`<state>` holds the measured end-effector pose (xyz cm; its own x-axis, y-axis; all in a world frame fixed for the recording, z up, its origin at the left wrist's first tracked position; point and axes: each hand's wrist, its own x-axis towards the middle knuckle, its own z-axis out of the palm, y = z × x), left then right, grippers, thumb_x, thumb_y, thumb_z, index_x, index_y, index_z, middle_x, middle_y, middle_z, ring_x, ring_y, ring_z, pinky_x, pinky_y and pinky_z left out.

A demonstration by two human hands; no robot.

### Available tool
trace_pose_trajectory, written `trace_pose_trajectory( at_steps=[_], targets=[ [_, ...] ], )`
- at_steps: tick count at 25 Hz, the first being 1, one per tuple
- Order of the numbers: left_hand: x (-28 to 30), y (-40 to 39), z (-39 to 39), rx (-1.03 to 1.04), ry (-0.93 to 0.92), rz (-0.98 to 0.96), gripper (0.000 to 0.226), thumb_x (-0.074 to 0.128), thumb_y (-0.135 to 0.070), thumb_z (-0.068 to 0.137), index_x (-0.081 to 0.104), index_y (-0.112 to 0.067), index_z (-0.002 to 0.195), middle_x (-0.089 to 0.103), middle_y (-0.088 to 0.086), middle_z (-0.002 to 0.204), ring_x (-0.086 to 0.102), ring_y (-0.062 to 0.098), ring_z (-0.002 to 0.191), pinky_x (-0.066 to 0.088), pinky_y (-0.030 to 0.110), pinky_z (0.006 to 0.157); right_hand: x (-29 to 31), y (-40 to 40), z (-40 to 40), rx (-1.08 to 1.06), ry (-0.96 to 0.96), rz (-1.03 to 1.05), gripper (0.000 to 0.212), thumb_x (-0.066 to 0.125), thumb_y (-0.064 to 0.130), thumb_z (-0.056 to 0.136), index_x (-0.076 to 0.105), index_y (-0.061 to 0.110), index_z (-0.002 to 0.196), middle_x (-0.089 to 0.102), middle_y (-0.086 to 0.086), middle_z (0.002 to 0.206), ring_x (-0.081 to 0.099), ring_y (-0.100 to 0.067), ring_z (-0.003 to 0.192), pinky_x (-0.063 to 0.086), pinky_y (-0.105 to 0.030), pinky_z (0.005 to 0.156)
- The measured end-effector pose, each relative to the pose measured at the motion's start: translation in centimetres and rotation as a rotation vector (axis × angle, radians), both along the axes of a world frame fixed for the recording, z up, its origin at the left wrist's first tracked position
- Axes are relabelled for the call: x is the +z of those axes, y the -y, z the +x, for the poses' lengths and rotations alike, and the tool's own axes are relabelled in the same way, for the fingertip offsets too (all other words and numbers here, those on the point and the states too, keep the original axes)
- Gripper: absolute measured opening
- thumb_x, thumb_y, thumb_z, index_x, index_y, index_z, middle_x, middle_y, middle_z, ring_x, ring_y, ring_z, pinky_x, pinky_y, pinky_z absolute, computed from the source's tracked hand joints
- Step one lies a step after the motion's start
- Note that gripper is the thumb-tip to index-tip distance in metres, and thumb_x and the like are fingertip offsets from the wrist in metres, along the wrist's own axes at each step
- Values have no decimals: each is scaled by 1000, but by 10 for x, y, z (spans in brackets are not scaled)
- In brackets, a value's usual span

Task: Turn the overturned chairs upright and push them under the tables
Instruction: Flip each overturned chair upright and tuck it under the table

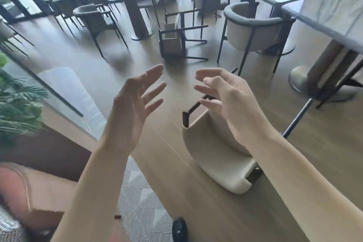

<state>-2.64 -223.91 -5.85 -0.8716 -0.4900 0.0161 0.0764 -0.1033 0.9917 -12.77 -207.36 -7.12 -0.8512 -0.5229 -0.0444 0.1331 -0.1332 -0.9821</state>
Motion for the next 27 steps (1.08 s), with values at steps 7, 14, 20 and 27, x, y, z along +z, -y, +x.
trace_pose_trajectory(
  at_steps=[7, 14, 20, 27],
  targets=[
    [19, 69, -8, -94, -22, -12, 40, 46, -38, 89, 75, -31, 116, 66, -7, 139, 64, 17, 127, 40, 49, 115, 10, 54, 5, -60, -10, -41, 23, 52, 14, 98, 74, 23, 102, 73, 3, 114, 71, -13, 107, 55, -35, 92],
    [20, 129, -23, -215, -43, 0, 37, 47, -38, 88, 78, -33, 108, 68, -8, 137, 65, 18, 127, 41, 48, 114, 10, 100, 12, -166, -30, -83, 24, 53, 16, 94, 75, 26, 96, 75, 4, 108, 71, -15, 106, 55, -38, 93],
    [6, 144, -48, -313, -25, 11, 44, 51, -39, 86, 73, -27, 122, 68, -7, 137, 65, 16, 126, 41, 49, 114, 3, 106, 15, -265, -16, -34, 24, 51, 12, 98, 73, 20, 98, 75, 2, 108, 72, -16, 105, 55, -44, 98],
    [-1, 136, -75, -358, -46, 36, 47, 47, -38, 91, 71, -24, 129, 67, -9, 138, 65, 13, 126, 42, 47, 111, 8, 99, -5, -289, -6, -24, 21, 53, 14, 96, 73, 19, 95, 75, -4, 112, 72, -17, 105, 50, -52, 103]
  ],
)
